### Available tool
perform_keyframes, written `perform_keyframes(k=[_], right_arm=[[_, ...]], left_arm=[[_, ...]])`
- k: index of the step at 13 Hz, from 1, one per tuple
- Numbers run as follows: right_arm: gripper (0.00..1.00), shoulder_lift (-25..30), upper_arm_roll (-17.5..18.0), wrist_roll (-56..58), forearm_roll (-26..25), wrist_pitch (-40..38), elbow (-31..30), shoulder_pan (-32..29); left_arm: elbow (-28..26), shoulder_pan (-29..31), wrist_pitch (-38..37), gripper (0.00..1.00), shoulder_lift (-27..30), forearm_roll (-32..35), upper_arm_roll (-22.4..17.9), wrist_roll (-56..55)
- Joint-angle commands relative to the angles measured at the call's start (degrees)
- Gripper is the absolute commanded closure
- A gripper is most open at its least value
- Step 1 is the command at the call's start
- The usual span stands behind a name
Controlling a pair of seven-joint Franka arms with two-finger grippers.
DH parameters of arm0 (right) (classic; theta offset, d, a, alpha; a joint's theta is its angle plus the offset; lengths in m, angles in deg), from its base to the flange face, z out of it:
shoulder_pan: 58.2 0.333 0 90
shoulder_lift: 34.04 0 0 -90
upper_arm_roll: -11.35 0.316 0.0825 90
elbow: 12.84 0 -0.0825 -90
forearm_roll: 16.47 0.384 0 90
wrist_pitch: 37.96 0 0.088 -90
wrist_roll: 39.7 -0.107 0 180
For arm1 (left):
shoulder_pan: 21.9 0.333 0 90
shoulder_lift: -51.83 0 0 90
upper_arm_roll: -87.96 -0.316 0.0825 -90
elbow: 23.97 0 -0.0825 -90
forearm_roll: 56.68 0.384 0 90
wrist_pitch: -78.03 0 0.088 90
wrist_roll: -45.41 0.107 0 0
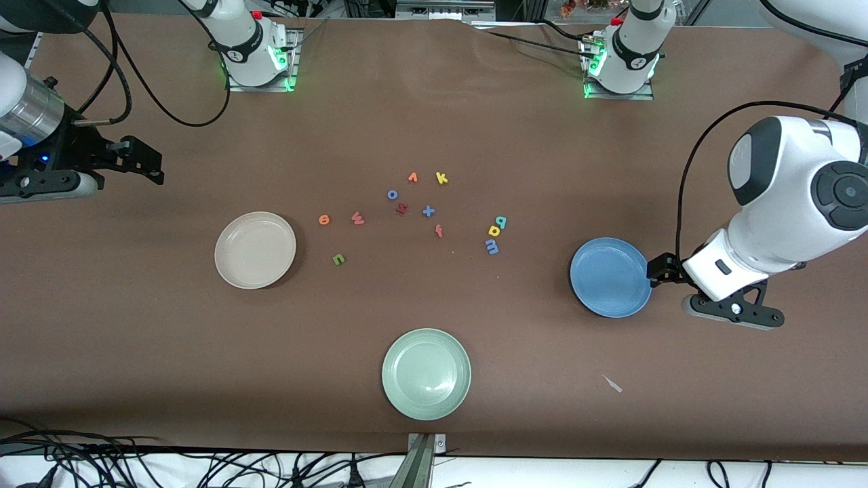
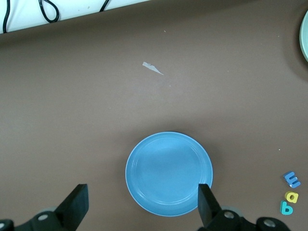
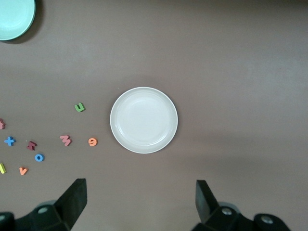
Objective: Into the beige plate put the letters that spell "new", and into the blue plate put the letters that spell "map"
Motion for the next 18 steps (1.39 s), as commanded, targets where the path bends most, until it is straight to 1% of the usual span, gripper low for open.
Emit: perform_keyframes(k=[1, 7, 11, 14, 15, 17, 18], right_arm=[[0.0, -0.2, -0.1, -0.4, 1.1, -0.3, 1.0, 0.0], [0.0, -0.5, -0.2, -0.7, 1.1, -0.2, 1.0, -0.4], [0.0, -2.2, 0.0, 0.9, 0.3, -0.9, 0.3, 0.1], [0.0, -3.3, 0.0, 0.8, 0.6, -1.1, 0.3, 3.2], [0.0, -3.9, 0.0, 0.6, 0.8, -1.0, 0.3, 4.5], [0.0, -6.2, 0.2, 0.5, 1.7, 0.1, 0.3, 5.1], [0.0, -7.4, 0.7, 0.3, 3.9, 1.7, 0.2, 5.3]], left_arm=[[-0.4, 0.1, -0.5, 0.0, 0.7, 1.3, 0.2, -0.2], [-0.4, 0.1, -0.5, 0.0, 0.7, 1.3, 0.2, -0.1], [-0.5, 0.1, -0.5, 0.0, 0.7, 1.3, 0.2, -0.1], [-0.5, 0.0, -0.5, 0.0, 0.7, 1.3, 0.2, -0.2], [-0.4, 0.0, -0.5, 0.0, 0.7, 1.2, 0.2, -0.3], [-0.5, 0.1, -0.5, 0.0, 0.7, 1.2, 0.2, -0.1], [-0.5, 0.0, -0.5, 0.0, 0.7, 1.2, 0.2, -0.3]])
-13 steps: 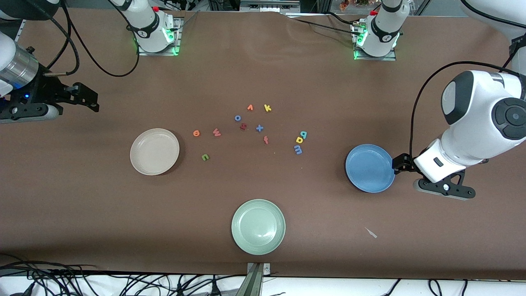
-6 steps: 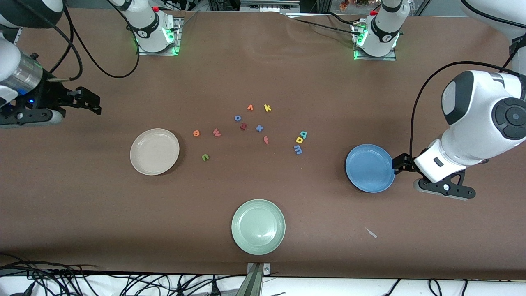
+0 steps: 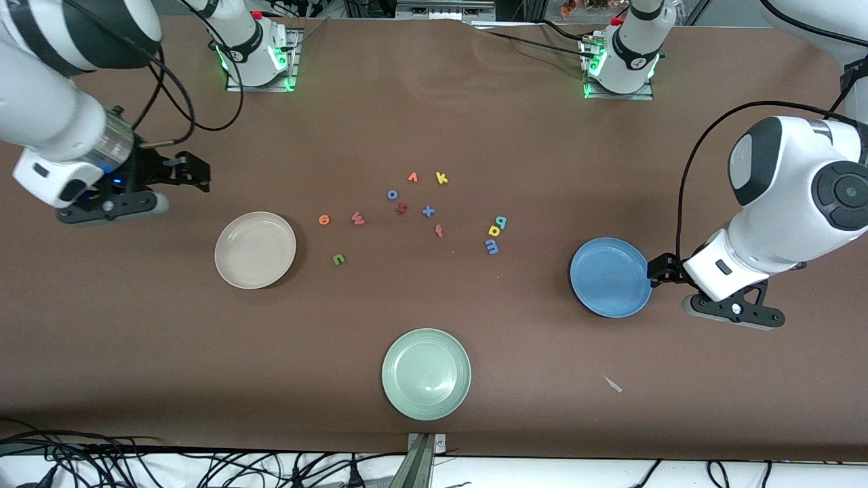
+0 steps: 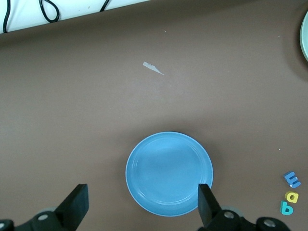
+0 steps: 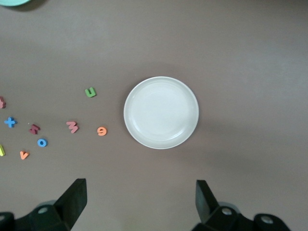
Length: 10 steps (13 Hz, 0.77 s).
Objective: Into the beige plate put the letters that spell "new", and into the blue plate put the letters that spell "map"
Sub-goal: 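Move the right gripper toward the letters beside the beige plate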
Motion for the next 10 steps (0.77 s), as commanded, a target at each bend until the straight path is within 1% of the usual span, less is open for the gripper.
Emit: perform_keyframes(k=[1, 2, 3, 4, 5, 6, 7, 10], right_arm=[[0.0, -3.8, 0.5, -0.7, 3.2, 3.1, 0.5, 1.8], [0.0, -5.4, 0.5, -2.3, 3.3, 5.1, 0.1, 3.0], [0.0, -5.2, 0.6, -4.9, 3.3, 10.5, -4.0, 4.8], [0.0, -4.3, 1.6, -7.8, 2.7, 17.4, -9.6, 5.7], [0.0, -4.2, 4.3, -10.7, 2.3, 21.9, -13.0, 5.3], [0.0, -4.9, 5.1, -11.5, 2.1, 25.6, -14.8, 5.2], [0.0, -6.5, 5.2, -11.5, 2.0, 27.5, -15.1, 5.2], [0.0, -7.7, 5.2, -8.8, 1.9, 28.1, -16.2, 5.0]], left_arm=[[-0.4, -0.1, -0.5, 0.0, 0.7, 1.2, 0.2, -0.3], [-0.7, 0.0, -0.5, 0.0, 0.7, 1.2, 0.2, -0.1], [-0.8, 0.1, -0.5, 0.0, 0.7, 1.3, 0.2, 0.0], [-1.0, -0.3, -0.7, 0.0, 0.7, 1.4, 0.2, -0.2], [-1.1, -0.7, -0.7, 0.0, 0.8, 1.4, 0.2, -0.4], [-0.8, -0.7, -0.7, 0.0, 0.7, 1.4, 0.3, -0.3], [-1.1, -0.7, -0.7, 0.0, 0.7, 1.4, 0.3, -0.3], [-1.1, -0.6, -1.2, 0.0, 0.7, 1.6, 0.3, -0.1]])
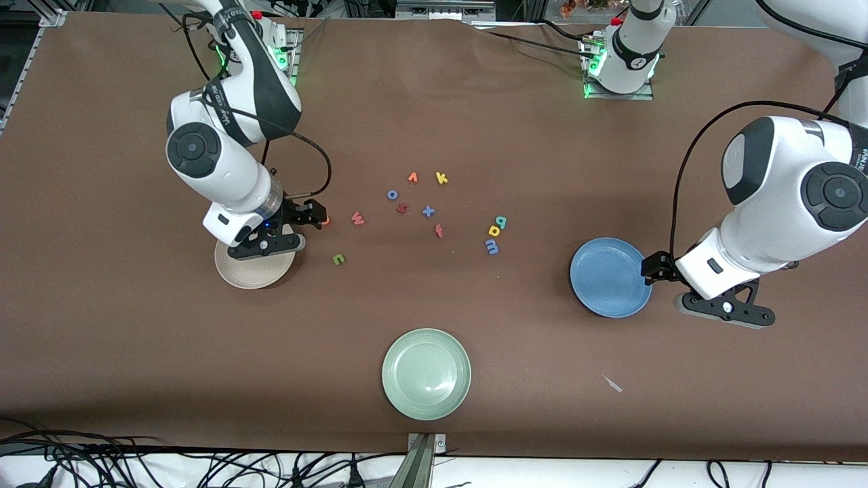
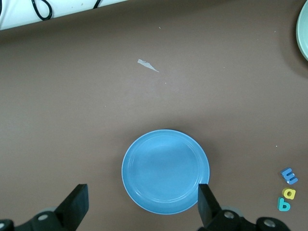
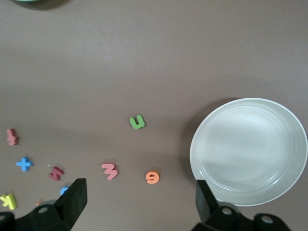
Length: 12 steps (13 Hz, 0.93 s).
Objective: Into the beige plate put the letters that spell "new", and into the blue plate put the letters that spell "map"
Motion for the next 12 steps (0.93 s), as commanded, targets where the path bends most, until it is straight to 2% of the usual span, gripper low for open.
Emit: perform_keyframes(k=[1, 3, 6, 12], right_arm=[[0.0, 0.6, 0.4, 1.6, -0.4, 5.4, -4.9, -0.7], [0.0, 1.0, 1.6, 1.5, -0.4, 15.9, -12.9, -0.8], [0.0, 1.0, 2.5, 1.4, -0.5, 25.4, -20.8, -0.7], [0.01, -3.0, 2.9, 1.3, -1.8, 36.7, -26.8, -0.3]], left_arm=[[-0.7, 0.0, -0.7, 0.0, 0.7, 1.5, 0.1, -0.1], [-0.5, 0.6, -1.2, 0.0, 0.8, 1.3, 0.0, 0.2], [-0.4, 0.5, -1.4, 0.0, 0.7, 1.3, 0.0, 0.6], [-0.7, 0.4, -1.4, 0.0, 0.7, 1.2, 0.0, 0.8]])
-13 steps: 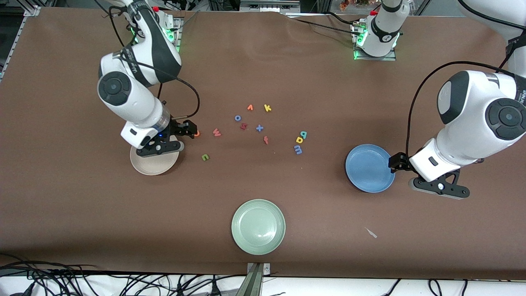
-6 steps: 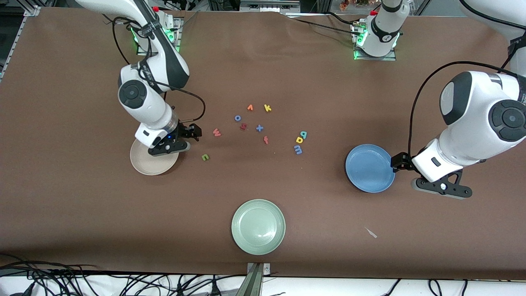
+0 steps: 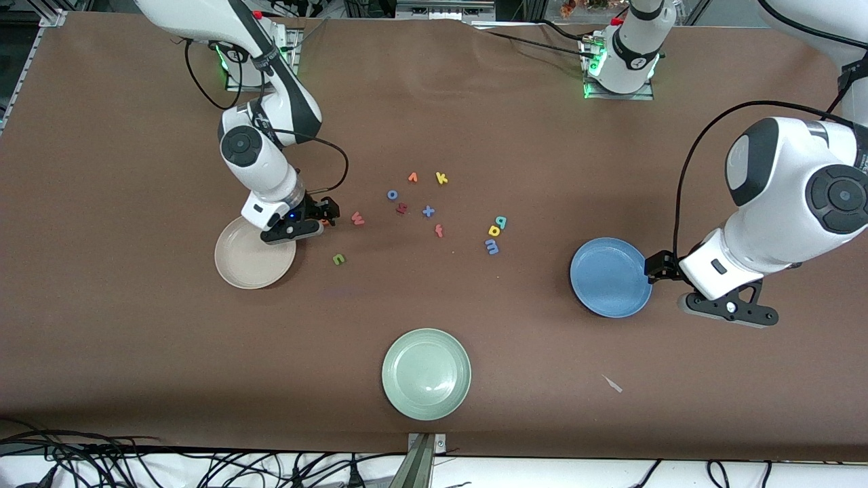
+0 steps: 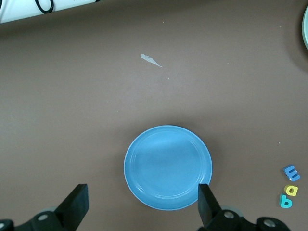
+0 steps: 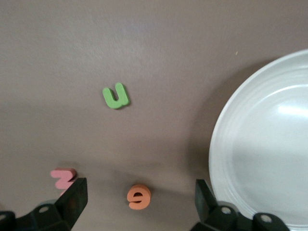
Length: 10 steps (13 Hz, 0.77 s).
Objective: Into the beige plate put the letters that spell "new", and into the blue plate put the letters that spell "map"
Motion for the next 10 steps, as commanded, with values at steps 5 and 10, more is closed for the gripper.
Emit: perform_keyframes(k=[5, 10], right_arm=[[0.04, -2.7, 0.5, 0.6, -0.9, 6.4, -3.3, 0.8], [0.2, -3.2, 0.4, 0.5, -0.9, 7.3, -4.1, 2.0]], left_arm=[[-0.7, -0.1, -0.6, 0.0, 0.7, 1.2, 0.1, 0.5], [-0.8, -0.7, -1.1, 0.0, 0.7, 1.2, 0.3, 0.1]])
